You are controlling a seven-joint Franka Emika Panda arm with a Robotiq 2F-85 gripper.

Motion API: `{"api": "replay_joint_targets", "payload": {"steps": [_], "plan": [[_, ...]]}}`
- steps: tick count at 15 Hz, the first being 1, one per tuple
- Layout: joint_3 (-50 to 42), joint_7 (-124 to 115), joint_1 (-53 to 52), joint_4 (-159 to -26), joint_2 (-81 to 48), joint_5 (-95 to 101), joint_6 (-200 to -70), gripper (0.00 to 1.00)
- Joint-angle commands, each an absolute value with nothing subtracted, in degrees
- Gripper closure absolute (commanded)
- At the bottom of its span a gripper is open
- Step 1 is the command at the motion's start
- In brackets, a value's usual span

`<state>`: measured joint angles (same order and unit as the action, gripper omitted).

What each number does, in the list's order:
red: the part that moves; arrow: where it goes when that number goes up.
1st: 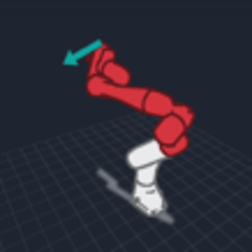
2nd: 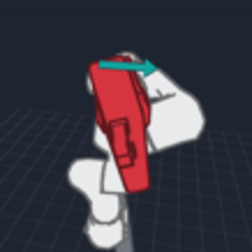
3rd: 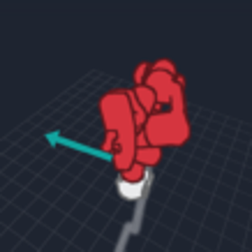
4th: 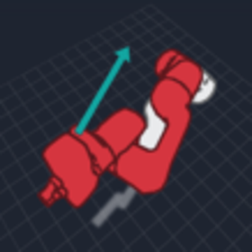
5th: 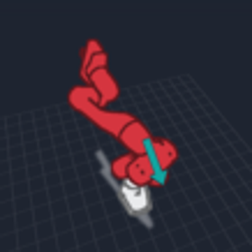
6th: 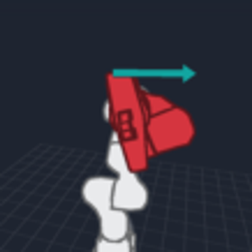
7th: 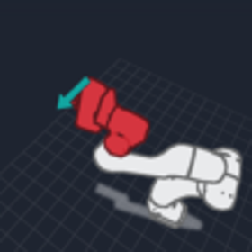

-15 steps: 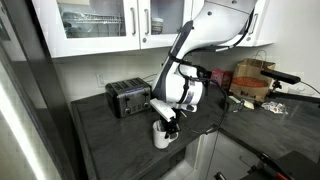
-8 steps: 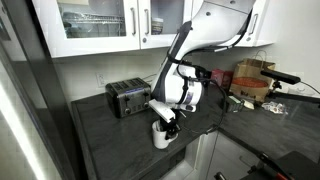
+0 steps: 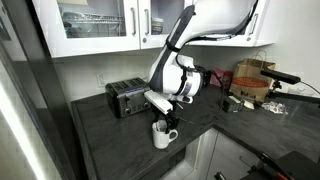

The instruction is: Move the mug forward

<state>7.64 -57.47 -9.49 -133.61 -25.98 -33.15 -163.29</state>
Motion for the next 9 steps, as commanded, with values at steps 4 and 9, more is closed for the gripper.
{"api": "replay_joint_targets", "payload": {"steps": [4,9], "plan": [[3.88,-58.23,-11.41,-136.90,-16.76,-25.02,-152.88,0.00],[1.80,-60.79,-12.81,-137.46,-13.16,-16.49,-153.03,0.00]]}}
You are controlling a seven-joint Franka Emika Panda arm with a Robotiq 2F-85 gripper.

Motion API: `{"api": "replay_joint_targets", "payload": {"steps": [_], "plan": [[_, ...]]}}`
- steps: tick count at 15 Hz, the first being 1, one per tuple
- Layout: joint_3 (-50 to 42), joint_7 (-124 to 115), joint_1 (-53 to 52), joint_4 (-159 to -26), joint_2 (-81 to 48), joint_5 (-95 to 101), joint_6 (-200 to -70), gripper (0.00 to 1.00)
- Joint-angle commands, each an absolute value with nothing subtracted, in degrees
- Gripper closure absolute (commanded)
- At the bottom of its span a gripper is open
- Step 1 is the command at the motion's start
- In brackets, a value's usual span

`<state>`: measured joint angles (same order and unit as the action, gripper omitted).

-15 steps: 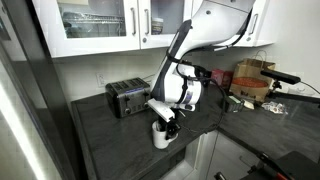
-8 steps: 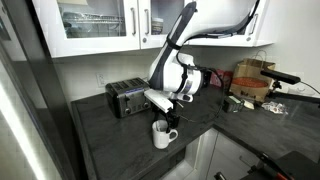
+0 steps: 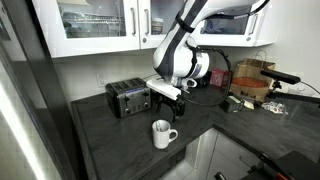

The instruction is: Move the mug forward

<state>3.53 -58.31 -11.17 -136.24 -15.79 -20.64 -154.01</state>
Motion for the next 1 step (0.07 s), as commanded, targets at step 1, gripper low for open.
{"api": "replay_joint_targets", "payload": {"steps": [1], "plan": [[1.68,-60.85,-12.82,-137.23,-12.85,-15.01,-152.66,0.00]]}}
